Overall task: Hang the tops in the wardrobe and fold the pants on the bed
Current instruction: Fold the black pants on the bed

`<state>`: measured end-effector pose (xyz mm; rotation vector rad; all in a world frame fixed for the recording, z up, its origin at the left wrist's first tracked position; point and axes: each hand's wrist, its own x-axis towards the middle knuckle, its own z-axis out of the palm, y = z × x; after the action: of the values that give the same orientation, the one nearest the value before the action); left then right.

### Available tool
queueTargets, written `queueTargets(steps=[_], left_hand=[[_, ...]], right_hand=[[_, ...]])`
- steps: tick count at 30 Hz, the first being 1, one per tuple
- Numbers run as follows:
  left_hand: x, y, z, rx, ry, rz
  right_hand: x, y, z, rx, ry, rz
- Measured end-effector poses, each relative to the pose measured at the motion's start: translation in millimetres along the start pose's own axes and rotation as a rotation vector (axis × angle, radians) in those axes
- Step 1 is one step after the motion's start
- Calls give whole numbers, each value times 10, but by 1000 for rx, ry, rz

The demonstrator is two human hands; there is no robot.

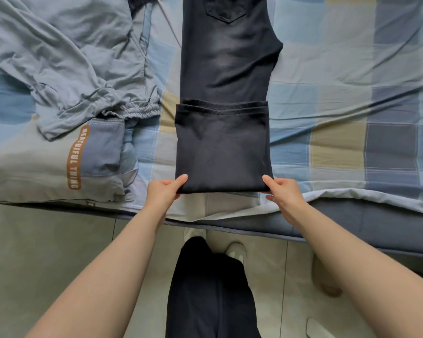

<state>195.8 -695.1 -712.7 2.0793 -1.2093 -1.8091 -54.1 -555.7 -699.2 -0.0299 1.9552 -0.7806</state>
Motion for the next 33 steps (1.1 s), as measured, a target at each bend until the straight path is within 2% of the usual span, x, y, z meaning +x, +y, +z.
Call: queueTargets(steps=[5, 7, 9, 11, 14, 16, 19, 25, 33], left_hand=[[-578, -306, 24, 220, -78, -122], [-968, -444, 32, 287, -154, -244], [-1339, -552, -7, 328, -223, -331], [-1611, -600, -80, 332, -239, -313], [-1855, -546, -194, 321, -296, -224], [-1893, -431, -266, 323, -311, -130], [-1839, -249, -275, 287, -205, -32], [-1448, 246, -164, 153, -199, -35], [-651, 1536, -218, -94, -343, 60]], right_hand=[[-502, 388, -291, -122, 1, -42], [-860, 563, -511, -82, -131, -31], [-1210, 690, -721, -220, -242, -137], [-1475, 728, -883, -396, -262, -229], [-1681, 639, -1028, -333, -258, -176], [-1681, 484, -1069, -250, -288, -128], [-1535, 193, -1041, -100, -304, -19], [-1081, -404, -993, -99, -339, 120], [-445, -1710, -945, -159, -398, 54]])
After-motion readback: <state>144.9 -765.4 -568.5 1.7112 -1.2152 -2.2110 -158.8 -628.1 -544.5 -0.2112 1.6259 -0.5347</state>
